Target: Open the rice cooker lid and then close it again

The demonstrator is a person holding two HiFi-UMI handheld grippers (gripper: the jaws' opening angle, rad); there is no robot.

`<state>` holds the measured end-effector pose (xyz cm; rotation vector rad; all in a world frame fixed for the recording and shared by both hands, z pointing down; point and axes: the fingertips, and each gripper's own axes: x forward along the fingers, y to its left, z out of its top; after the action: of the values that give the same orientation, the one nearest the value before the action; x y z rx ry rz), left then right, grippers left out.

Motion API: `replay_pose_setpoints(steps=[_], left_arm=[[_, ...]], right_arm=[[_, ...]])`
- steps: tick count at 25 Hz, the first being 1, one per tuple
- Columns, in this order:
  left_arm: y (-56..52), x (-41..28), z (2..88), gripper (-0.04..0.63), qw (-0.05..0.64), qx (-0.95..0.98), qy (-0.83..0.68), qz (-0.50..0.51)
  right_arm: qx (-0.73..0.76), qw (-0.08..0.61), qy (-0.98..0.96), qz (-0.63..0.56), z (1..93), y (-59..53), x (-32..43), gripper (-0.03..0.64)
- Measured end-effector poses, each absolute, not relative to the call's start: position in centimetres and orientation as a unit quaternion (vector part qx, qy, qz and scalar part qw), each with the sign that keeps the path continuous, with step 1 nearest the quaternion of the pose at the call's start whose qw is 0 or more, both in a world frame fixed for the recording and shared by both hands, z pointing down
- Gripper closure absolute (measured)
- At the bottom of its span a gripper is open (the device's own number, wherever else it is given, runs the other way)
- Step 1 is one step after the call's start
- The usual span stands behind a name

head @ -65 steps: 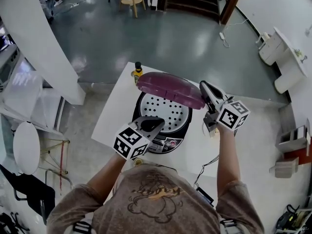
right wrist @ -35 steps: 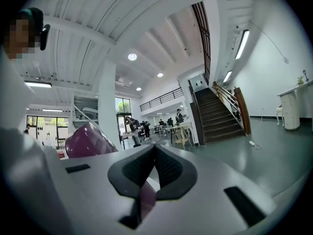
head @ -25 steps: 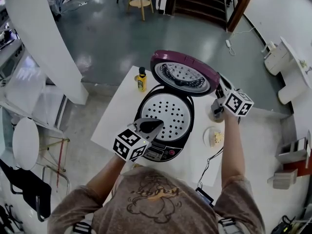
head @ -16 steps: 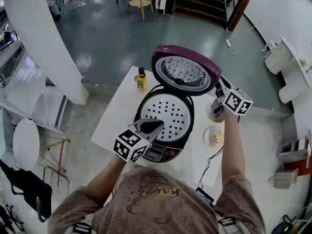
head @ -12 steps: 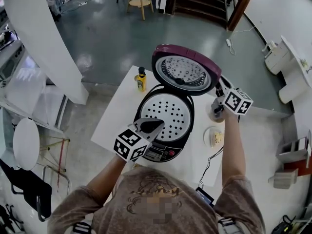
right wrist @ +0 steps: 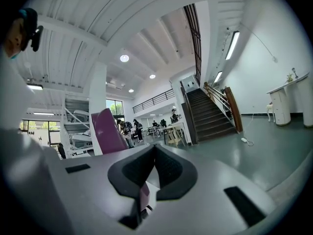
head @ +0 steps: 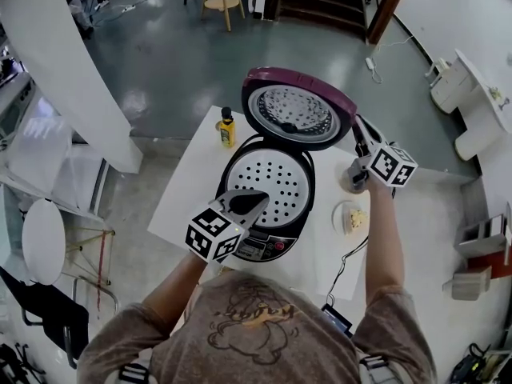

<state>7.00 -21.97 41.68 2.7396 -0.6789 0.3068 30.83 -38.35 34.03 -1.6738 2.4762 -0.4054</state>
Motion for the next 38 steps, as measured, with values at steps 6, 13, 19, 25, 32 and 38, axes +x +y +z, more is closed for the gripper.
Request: replay_pose_setpoints(steps=[6, 13, 19, 25, 32, 38], left_arm=[[-21.4, 7.8, 41.4, 0.574, 0.147, 0.958, -0.223, 0.106], [-20.8, 8.3, 41.3, 0.574, 0.146, 0.96, -0.218, 0.101], [-20.2, 8.4, 41.3, 0.574, 0.146, 0.961, -0.21, 0.102], [-19.6, 8.6, 41.1, 0.574, 0.145, 0.963, -0.202, 0.101], [-19.3, 8.1, 41.2, 0.574, 0.147, 0.963, -0.203, 0.101], [-19.1, 7.8, 41.3, 0.574, 0.15, 0.962, -0.204, 0.101]], right_arm=[[-0.555, 0.077, 0.819, -0.122, 32.8, -36.1, 31.8, 0.614], [-0.538, 0.086, 0.833, -0.096, 31.0, -33.6, 31.7, 0.614], [-0.519, 0.099, 0.846, -0.076, 29.3, -32.0, 30.7, 0.564], [-0.501, 0.12, 0.855, -0.051, 27.8, -31.3, 29.8, 0.443], [-0.486, 0.112, 0.866, -0.039, 27.5, -31.2, 28.5, 0.321], [-0.442, 0.085, 0.892, -0.047, 28.0, -31.4, 25.9, 0.199]])
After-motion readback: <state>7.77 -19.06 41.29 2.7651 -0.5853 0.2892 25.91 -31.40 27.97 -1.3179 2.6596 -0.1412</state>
